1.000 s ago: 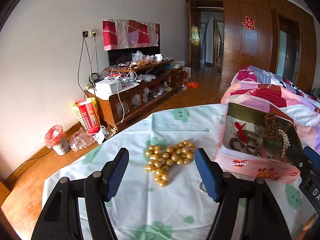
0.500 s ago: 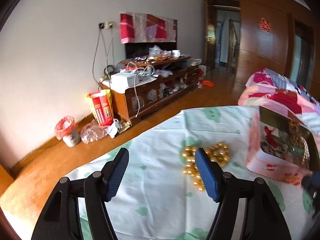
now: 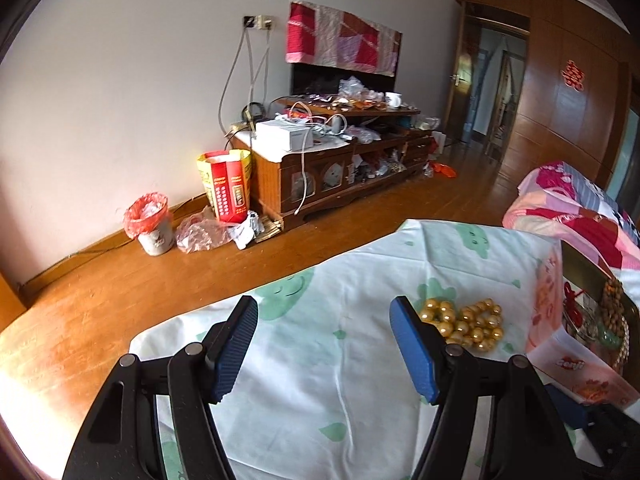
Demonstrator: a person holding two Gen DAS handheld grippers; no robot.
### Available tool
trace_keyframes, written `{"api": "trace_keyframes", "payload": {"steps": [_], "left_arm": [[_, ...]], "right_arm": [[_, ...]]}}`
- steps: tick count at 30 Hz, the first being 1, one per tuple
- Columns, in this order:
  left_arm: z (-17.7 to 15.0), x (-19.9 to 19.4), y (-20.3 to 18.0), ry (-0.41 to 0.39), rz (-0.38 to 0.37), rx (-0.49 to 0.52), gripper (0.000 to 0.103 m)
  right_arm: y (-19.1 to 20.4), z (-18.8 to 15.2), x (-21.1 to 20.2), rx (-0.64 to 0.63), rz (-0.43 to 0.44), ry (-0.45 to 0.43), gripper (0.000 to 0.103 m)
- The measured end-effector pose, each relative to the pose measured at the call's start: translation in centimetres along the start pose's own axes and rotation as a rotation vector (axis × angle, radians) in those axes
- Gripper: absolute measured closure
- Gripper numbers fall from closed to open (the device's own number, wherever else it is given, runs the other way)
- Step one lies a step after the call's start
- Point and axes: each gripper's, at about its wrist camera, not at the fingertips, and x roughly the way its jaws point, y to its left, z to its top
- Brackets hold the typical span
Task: Organize jewelry
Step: 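Withdraw both tools from the tin back over the cloth, then grasp the silver ring with the right tool while the left tool grasps the gold beads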
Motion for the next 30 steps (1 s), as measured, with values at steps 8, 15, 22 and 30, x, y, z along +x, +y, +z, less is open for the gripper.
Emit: {"api": "trace_keyframes", "payload": {"steps": [8,15,22,30], "left_arm": [[-0.1,0.1,0.3,0.016,0.006,-0.01,0.034],[-0.1,0.0,0.1,0.011,0.006,0.007,0.034],[-0.1,-0.1,0.0,0.012,-0.022,0.013,0.034],[-0.4,0.1,-1.5,0.037,-0.14,0.061,0.034]], "right_arm": [[2.0,0.4,2.2,-0.104,-0.061,0.068,0.058],[1.3,0.2,1.7,-0.108,-0.042,0.068,0.08],[-0.3,0.2,0.5,-0.016,0.084,0.02,0.081],[-0.4,-0.2,-2.4,0.007,0.078,-0.128,0.081]]}}
